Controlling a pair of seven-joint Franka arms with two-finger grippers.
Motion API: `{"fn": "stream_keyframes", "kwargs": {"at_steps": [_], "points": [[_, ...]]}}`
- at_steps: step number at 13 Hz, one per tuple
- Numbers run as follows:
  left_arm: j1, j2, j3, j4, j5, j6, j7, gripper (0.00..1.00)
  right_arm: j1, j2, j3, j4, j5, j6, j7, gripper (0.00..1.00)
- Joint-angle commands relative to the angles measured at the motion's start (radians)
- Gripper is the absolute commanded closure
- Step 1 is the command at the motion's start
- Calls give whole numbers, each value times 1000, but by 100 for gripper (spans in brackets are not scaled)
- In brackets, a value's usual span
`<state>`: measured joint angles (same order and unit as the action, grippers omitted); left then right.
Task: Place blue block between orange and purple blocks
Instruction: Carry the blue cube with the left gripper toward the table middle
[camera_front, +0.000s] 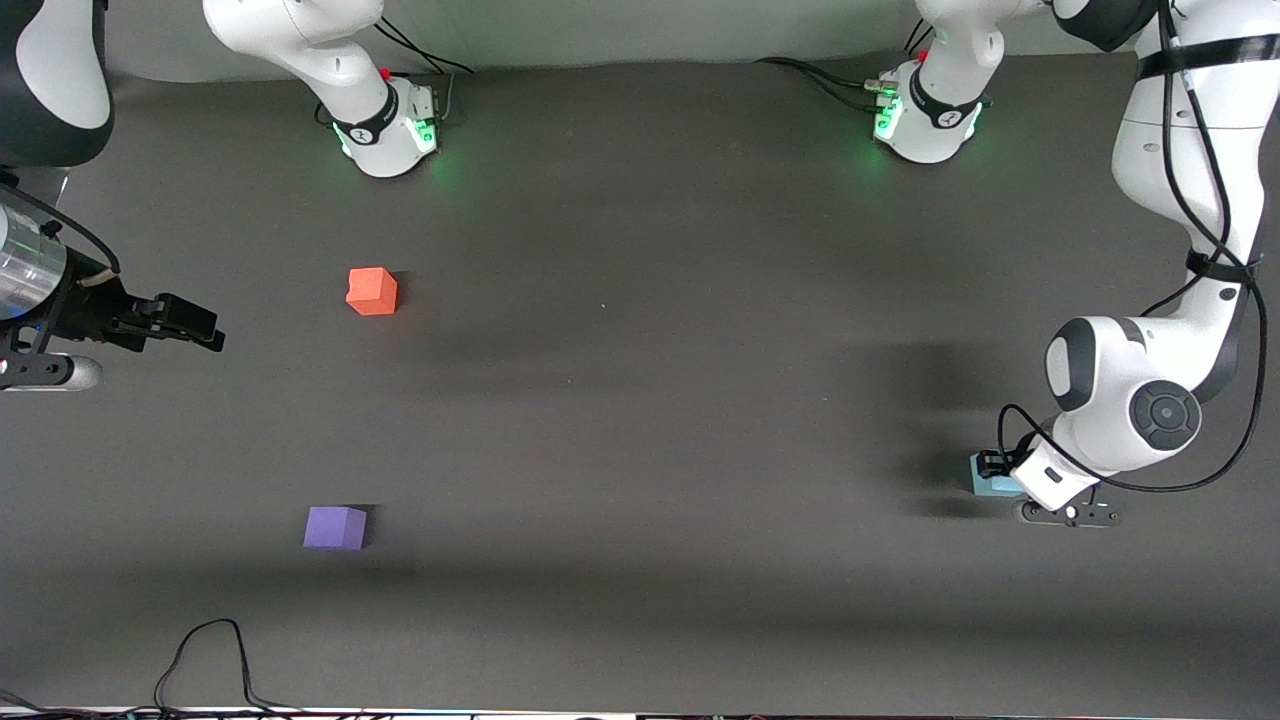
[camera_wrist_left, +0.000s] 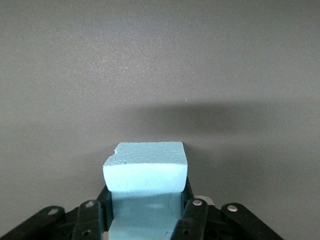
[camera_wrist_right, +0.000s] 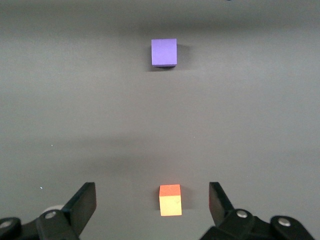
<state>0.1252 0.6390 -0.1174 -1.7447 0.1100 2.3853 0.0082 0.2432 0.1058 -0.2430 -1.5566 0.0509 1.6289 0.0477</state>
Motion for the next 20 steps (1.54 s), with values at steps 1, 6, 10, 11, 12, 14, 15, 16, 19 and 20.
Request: {"fn": "stream_keyframes", "kwargs": {"at_steps": [1,6,10,11,12,14,15,16,19,20], "points": [[2,-16,2,14,16,-17,6,58,4,-20,-5,-17,21,2,6,0],[1,-154,-5,134,13,-298,-4,57,5,-23,-5,-22,21,-1,6,0],[-60,-202,-33,305,-1,-567,-60,58,5,-21,-12,-22,21,0,-2,0],[-99,-202,-44,347,-1,-627,-110,58,7,-21,-12,-20,21,0,-2,0],[-145,-200,-50,369,-3,-652,-187,58,7,-21,-12,-20,21,0,-2,0],[-247,-197,-57,376,-3,-652,-316,59,5,-21,-13,-22,21,0,-3,0],[-309,-194,-59,376,-4,-649,-383,59,5,-21,-13,-20,21,0,-3,0],[-372,-187,-59,376,-6,-641,-463,59,7,-21,-13,-20,21,0,-3,0],[-536,-136,-62,418,-24,-583,-655,59,7,-21,-13,-20,21,0,-3,0],[-589,-112,-62,439,-24,-562,-707,59,7,-21,-13,-20,21,-1,-3,0]]}}
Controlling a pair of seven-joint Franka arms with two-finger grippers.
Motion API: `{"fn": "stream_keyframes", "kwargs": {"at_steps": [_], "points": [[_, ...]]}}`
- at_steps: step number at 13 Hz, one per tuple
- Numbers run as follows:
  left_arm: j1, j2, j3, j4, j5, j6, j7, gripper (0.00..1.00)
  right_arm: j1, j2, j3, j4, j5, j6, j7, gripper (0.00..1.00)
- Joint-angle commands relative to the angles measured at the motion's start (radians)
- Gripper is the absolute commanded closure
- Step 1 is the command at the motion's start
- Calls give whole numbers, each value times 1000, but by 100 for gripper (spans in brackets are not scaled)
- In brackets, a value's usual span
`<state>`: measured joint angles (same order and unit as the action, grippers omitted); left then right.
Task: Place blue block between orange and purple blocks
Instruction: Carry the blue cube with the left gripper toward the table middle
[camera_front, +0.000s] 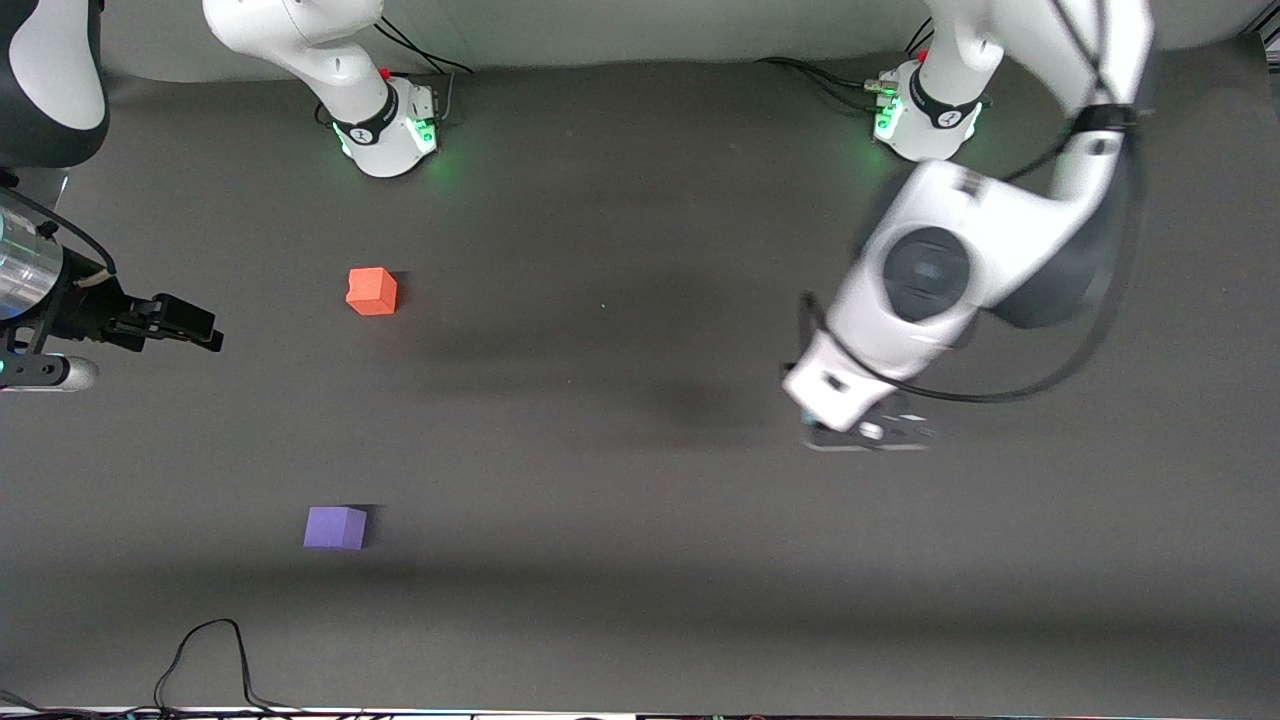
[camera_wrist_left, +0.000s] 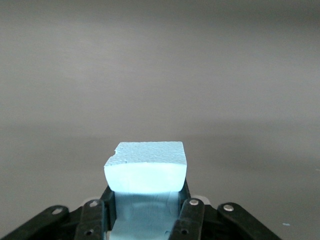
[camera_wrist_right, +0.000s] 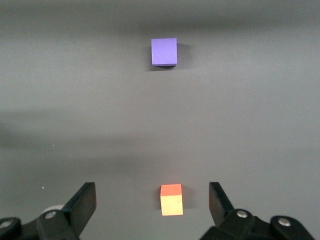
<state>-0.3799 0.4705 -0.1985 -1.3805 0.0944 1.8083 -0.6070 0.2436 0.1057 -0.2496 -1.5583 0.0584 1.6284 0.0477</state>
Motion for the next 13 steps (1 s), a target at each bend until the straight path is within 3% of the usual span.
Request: {"fn": "stream_keyframes", "kwargs": {"at_steps": [1,6,9,13], "points": [[-143,97,19,99,-8,46,-143,59,6,-21,-7,-20,14,-1,-3,0],[-378,302,30,166,42,190,-390,59,6,-21,-7,-19,14,-1,-3,0],[-433,404,31,166,102,288,-519,59,5,-21,-7,-19,18,-1,-3,0],[-442,445,31,166,103,307,-531,57,5,-21,-7,-19,20,-1,-3,0]]}}
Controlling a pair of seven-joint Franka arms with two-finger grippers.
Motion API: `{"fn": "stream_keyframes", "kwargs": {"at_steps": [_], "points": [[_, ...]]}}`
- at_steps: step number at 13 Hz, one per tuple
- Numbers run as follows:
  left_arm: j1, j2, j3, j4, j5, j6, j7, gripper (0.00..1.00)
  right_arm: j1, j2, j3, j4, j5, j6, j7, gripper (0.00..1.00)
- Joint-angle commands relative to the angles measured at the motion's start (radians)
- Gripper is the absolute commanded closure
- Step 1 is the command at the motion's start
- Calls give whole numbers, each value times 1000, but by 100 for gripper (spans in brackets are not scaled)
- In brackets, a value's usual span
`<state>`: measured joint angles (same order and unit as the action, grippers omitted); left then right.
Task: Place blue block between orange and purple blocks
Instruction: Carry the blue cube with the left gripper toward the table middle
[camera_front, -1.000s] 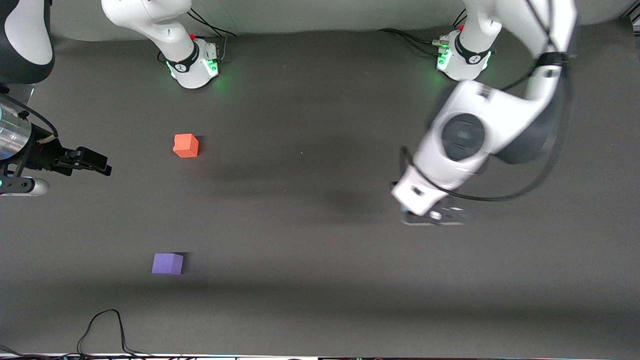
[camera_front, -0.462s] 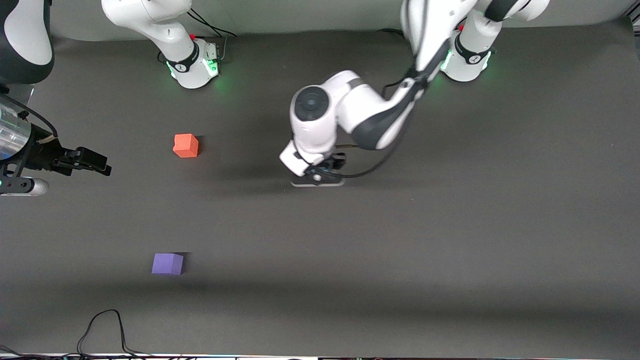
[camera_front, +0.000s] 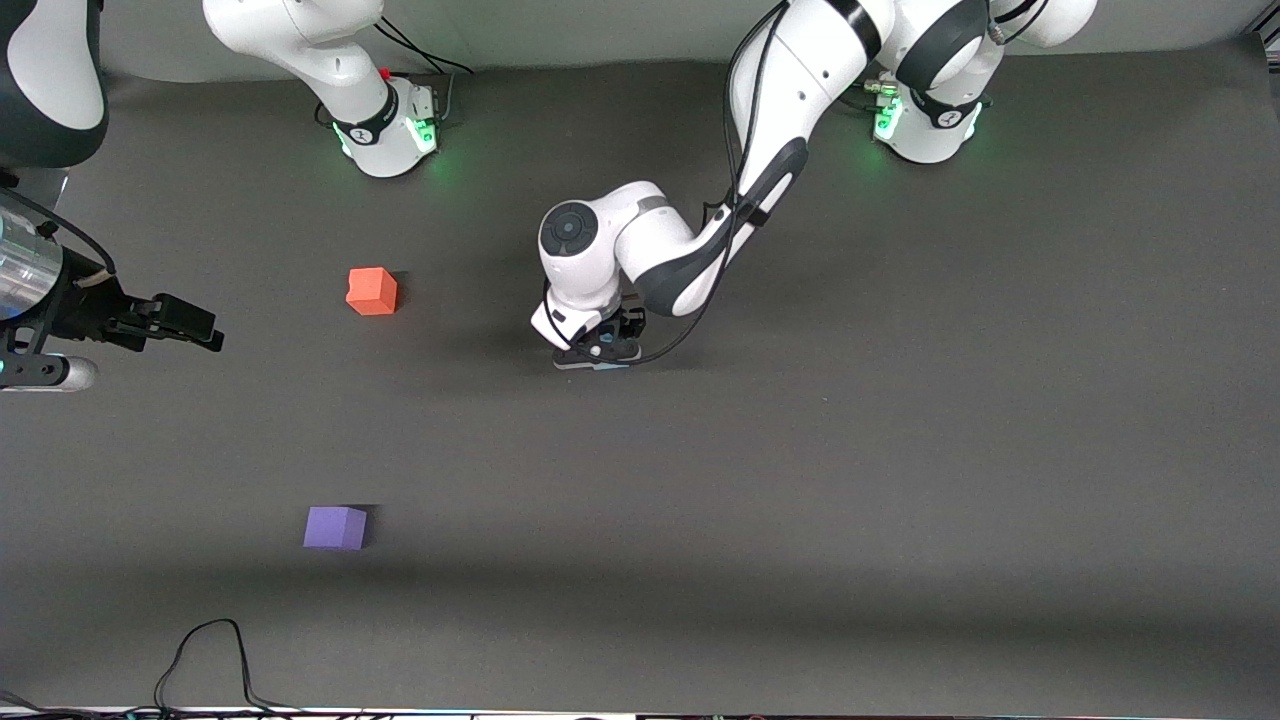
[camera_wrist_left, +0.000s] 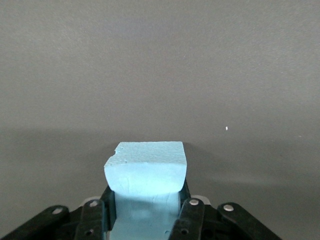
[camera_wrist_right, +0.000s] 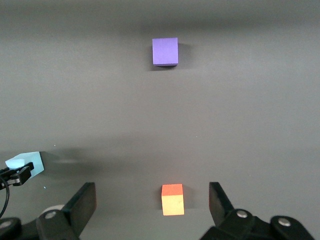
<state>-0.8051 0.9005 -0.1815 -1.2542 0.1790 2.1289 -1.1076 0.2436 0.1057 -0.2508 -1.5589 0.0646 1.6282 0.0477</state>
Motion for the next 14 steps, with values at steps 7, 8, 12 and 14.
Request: {"fn": "stream_keyframes", "kwargs": {"at_steps": [7,8,12,14], "points": [[-2,-15,13,39,20,-29,-12,0,5,-12,-2,-1,43,56,-5,0],[9,-46,11,42,19,-70,-2,0,11,-9,-1,5,32,56,6,0],[166,-187,-16,85,-56,-245,124,0,14,-11,1,34,18,52,7,0],[320,-296,-12,32,-136,-303,274,0,8,5,-2,30,17,45,-9,0]]}}
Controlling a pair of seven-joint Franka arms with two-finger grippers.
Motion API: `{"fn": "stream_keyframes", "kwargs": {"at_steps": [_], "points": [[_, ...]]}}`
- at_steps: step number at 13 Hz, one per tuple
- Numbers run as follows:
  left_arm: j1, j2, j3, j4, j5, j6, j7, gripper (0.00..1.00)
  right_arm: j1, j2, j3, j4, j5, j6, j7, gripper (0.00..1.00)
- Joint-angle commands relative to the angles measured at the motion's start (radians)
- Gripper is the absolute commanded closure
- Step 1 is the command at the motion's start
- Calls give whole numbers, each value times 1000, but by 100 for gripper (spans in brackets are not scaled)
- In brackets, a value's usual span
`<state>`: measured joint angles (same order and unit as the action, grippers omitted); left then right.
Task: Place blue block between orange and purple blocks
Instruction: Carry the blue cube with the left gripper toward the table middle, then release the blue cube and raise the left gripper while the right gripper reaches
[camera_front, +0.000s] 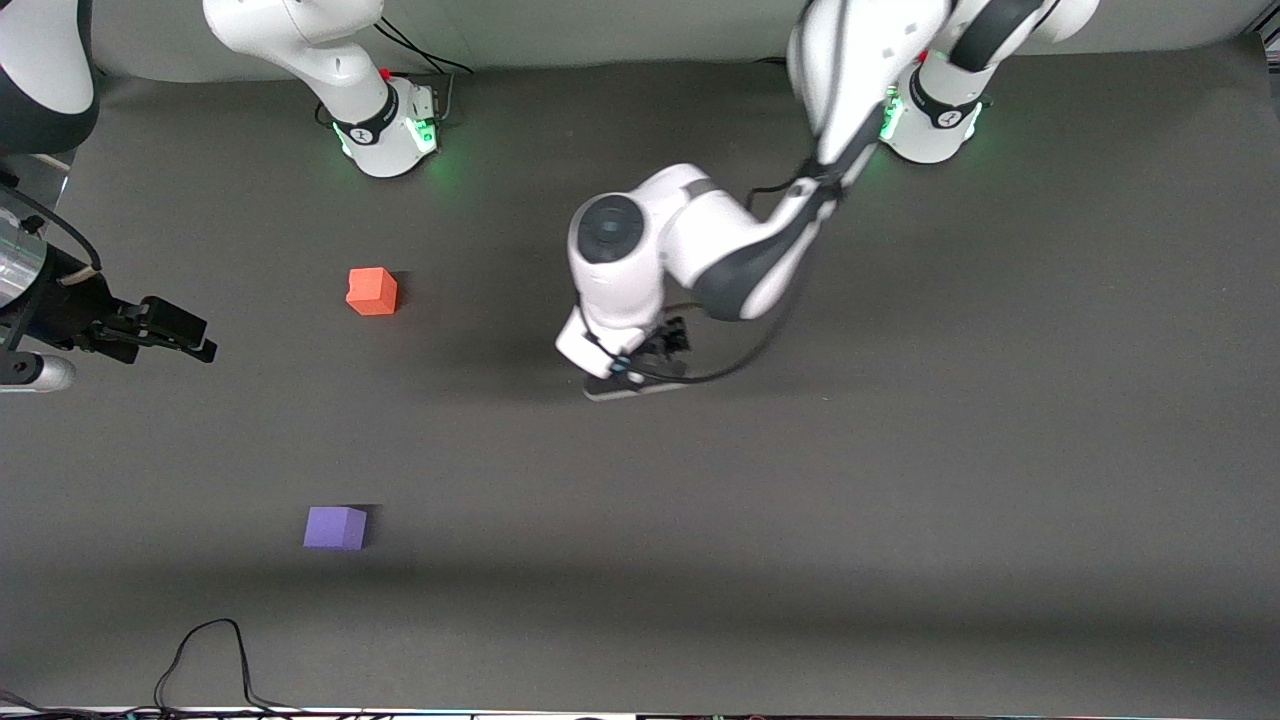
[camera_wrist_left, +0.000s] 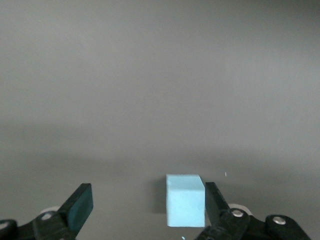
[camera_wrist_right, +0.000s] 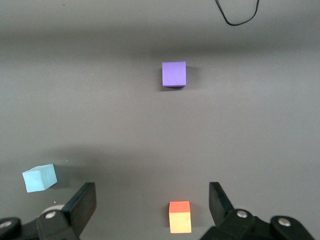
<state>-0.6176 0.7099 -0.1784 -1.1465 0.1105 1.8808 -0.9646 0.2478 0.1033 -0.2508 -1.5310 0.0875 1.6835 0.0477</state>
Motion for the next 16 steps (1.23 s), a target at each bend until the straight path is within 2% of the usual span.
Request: {"fn": "stream_keyframes", "kwargs": {"at_steps": [1,3,6,9,11,14,16], "points": [[218,-147,-15,-96,-89,-96,221,0,4,39,-2,-12,3,-48,-29,0],[355,-202,-12,-104,-103,-219,383,0,28,42,10,-15,24,-99,-43,0],[537,-273,-9,-107,-92,-322,634,0,191,87,15,-14,34,-78,15,0],[663,-346,-9,-131,-92,-350,792,0,263,146,16,-12,181,8,18,0],[754,-409,-9,-172,-100,-359,903,0,321,200,19,-14,224,54,20,0],[788,-486,-7,-220,-92,-350,920,0,477,281,16,-34,213,168,200,0],[788,-556,-6,-293,-91,-327,920,0,554,346,15,-70,215,253,225,0]]}}
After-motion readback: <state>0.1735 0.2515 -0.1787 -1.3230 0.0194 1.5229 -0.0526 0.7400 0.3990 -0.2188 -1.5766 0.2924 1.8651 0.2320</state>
